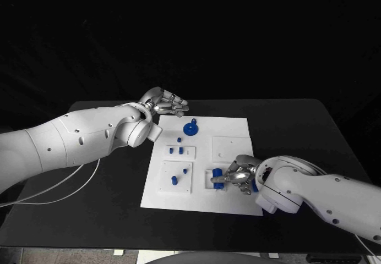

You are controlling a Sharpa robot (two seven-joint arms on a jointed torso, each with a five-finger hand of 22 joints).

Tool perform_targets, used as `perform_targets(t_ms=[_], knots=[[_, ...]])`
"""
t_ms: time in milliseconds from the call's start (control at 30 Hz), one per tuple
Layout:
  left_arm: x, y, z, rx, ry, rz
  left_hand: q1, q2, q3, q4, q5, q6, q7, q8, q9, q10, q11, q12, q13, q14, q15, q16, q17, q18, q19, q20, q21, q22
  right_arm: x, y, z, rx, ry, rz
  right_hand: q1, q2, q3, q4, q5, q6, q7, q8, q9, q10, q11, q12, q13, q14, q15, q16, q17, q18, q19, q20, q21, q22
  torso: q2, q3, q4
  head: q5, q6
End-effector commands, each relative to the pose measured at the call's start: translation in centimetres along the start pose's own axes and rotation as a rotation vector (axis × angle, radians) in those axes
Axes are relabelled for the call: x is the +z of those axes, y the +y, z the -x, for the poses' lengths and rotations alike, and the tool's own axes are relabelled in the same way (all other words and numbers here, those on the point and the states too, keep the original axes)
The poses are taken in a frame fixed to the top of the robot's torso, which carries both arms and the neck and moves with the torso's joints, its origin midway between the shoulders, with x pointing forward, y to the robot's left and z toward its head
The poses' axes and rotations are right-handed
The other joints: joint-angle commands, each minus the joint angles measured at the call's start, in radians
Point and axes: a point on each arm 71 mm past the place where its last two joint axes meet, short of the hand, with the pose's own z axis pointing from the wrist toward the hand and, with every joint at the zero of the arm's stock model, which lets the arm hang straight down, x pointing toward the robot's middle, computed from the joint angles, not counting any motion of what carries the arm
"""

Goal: Assemble the parts on the task board

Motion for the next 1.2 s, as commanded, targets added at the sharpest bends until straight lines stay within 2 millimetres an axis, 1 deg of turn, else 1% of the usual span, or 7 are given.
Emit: perform_targets(t_ms=[33,133,367,433,533,967,1200], knots=[[0.02,-0.15,-0.22,-0.005,0.014,-0.006,0.004,0.004,0.001,0.006,0.005,-0.004,-0.003,-0.003,-0.001,-0.006,-0.002,0.001,0.0,-0.001,0.008,-0.003,0.001,-0.013,0.005,0.0,0.004,-0.001,0.07,0.18,-0.29,-0.005,0.016,0.006,-0.004,-0.014,-0.013,0.011,-0.001,0.003,0.001,-0.005,-0.003,-0.002,-0.004,-0.004,-0.001,0.001,-0.007,-0.007,0.0,-0.009,0.056,-0.008,-0.006,0.07,0.0,-0.0004,0.0001,0.001,0.001],[0.03,-0.16,-0.24,-0.005,0.014,-0.006,0.004,0.004,0.001,0.006,0.005,-0.004,-0.003,-0.003,-0.001,-0.006,-0.002,0.001,0.0,-0.001,0.008,-0.003,0.001,-0.013,0.005,0.0,0.004,-0.001,0.1,0.32,-0.27,-0.003,0.008,0.011,0.007,-0.01,-0.051,0.031,-0.001,0.002,0.001,-0.005,-0.004,-0.002,-0.004,-0.006,-0.001,0.001,-0.008,-0.009,0.0,-0.009,0.056,-0.008,-0.007,0.07,0.001,0.0002,0.0,0.002,0.001],[0.04,-0.18,-0.26,-0.005,0.014,-0.006,0.004,0.004,0.001,0.006,0.005,-0.004,-0.003,-0.003,-0.001,-0.006,-0.002,0.001,0.0,-0.001,0.008,-0.003,0.001,-0.013,0.005,0.0,0.004,-0.001,0.11,0.59,-0.34,-0.01,0.009,0.027,0.008,-0.039,-0.111,0.072,0.0,-0.006,0.002,-0.005,-0.005,-0.006,-0.003,-0.009,0.001,0.001,-0.008,-0.014,0.0,-0.008,0.056,-0.009,-0.008,0.07,0.0,0.0005,0.0007,0.004,0.0],[0.04,-0.18,-0.27,-0.005,0.015,-0.006,0.004,0.004,0.001,0.006,0.005,-0.004,-0.003,-0.003,-0.001,-0.006,-0.002,0.001,0.0,-0.001,0.008,-0.003,0.001,-0.013,0.005,0.0,0.004,-0.001,0.11,0.61,-0.36,-0.013,0.012,0.03,0.032,-0.04,-0.138,0.086,0.0,-0.008,0.003,-0.005,-0.004,-0.008,-0.002,-0.009,0.002,0.001,-0.008,-0.014,0.001,-0.008,0.056,-0.008,-0.009,0.071,0.0,0.0006,0.0003,0.005,0.0],[0.04,-0.17,-0.27,-0.005,0.015,-0.006,0.004,0.004,0.001,0.006,0.005,-0.004,-0.003,-0.003,-0.001,-0.006,-0.002,0.001,0.0,-0.001,0.008,-0.003,0.001,-0.013,0.005,0.0,0.004,-0.001,0.1,0.61,-0.35,-0.017,0.012,0.031,0.061,-0.031,-0.175,0.08,0.001,-0.007,0.003,-0.005,0.0,-0.008,0.0,-0.008,0.002,0.001,-0.007,-0.016,0.001,-0.006,0.056,-0.006,-0.009,0.071,0.0,0.0013,-0.0002,0.006,-0.001],[0.05,-0.16,-0.26,-0.005,0.015,-0.004,0.004,0.004,0.001,0.006,0.005,-0.005,-0.003,-0.003,-0.001,-0.006,-0.002,0.001,0.0,-0.001,0.008,-0.003,0.001,-0.013,0.005,0.0,0.004,-0.002,0.07,0.46,-0.06,-0.019,-0.012,0.038,0.06,-0.031,-0.185,0.106,0.001,-0.012,0.004,-0.005,0.004,-0.011,-0.001,-0.012,-0.002,0.001,-0.007,-0.021,-0.002,-0.005,0.056,-0.006,-0.016,0.07,0.001,0.0024,-0.0003,0.005,-0.002],[0.05,-0.15,-0.25,-0.005,0.015,-0.004,0.004,0.003,0.001,0.008,0.004,-0.006,-0.002,-0.003,-0.001,-0.006,-0.002,0.001,0.0,-0.001,0.008,-0.003,0.001,-0.013,0.006,0.0,0.004,-0.005,0.06,0.43,0.2,-0.01,-0.033,0.058,0.076,-0.022,-0.171,0.087,0.002,-0.005,0.003,-0.005,0.007,-0.007,-0.002,-0.006,0.0,0.002,-0.006,-0.021,-0.002,-0.005,0.056,-0.005,-0.015,0.071,0.001,0.0029,-0.0008,0.0,0.001]])
